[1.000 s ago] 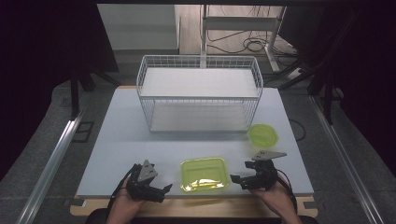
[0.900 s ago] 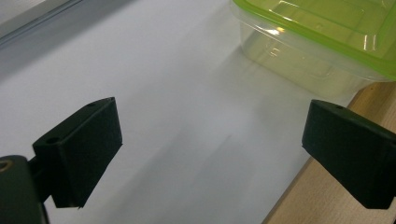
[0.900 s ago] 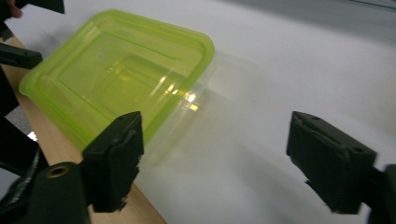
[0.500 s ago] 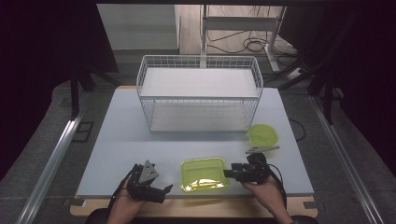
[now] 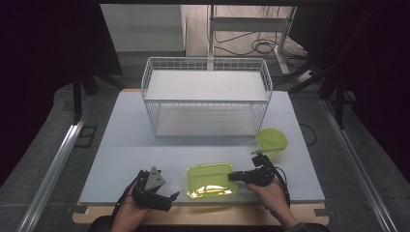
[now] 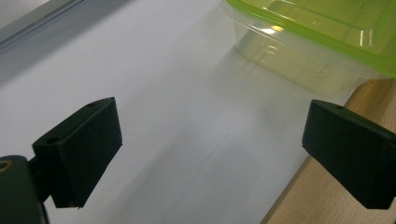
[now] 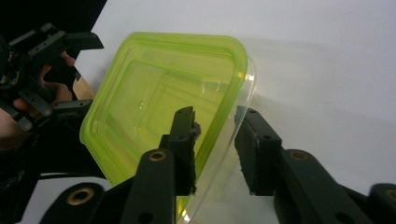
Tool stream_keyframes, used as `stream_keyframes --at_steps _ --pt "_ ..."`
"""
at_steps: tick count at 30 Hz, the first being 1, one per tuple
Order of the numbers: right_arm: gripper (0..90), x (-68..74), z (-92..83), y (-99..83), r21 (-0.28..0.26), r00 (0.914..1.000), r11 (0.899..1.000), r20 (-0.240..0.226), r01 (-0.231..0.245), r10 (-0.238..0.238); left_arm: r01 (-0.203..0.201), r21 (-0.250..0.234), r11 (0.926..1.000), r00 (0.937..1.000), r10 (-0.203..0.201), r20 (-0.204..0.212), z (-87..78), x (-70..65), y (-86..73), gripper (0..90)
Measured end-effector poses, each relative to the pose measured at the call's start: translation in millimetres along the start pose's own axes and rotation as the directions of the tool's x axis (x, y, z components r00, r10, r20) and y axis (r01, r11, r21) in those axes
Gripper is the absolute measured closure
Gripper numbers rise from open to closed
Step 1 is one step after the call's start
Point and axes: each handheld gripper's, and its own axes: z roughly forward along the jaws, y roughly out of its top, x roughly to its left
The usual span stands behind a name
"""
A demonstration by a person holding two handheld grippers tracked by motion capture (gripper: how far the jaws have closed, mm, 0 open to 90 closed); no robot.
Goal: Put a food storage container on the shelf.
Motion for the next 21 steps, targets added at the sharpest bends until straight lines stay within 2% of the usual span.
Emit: stream_keyframes --at_steps 3,5,9,13,21 --pt "77.0 -2.9 -2.0 1.1 -0.001 0.9956 0.998 -0.067 -0.066 0.066 0.003 -0.001 1.0 1.0 -0.003 -0.001 -0.2 0.3 -0.1 4.6" --pt "79.1 -2.4 -2.6 2.0 -0.001 0.9936 0.997 -0.087 -0.073 0.073 0.003 -0.003 1.0 1.0 -0.003 -0.002 -0.2 0.3 -0.2 4.6" --pt "79.6 3.1 -5.2 4.9 -0.022 0.9971 0.999 -0.068 -0.037 0.036 0.003 -0.005 1.0 1.0 -0.003 -0.003 -0.5 0.8 -0.3 4.6" --pt "79.7 3.6 -12.4 10.0 -0.058 0.9959 0.997 -0.081 -0.044 0.04 0.003 -0.005 1.0 1.0 -0.003 -0.006 -1.4 1.7 -0.4 4.6" --pt "79.6 8.1 -24.3 20.5 -0.107 0.9976 0.994 -0.069 -0.019 0.012 0.011 -0.013 0.9999 0.9999 -0.011 -0.009 -1.7 2.7 -0.5 4.4"
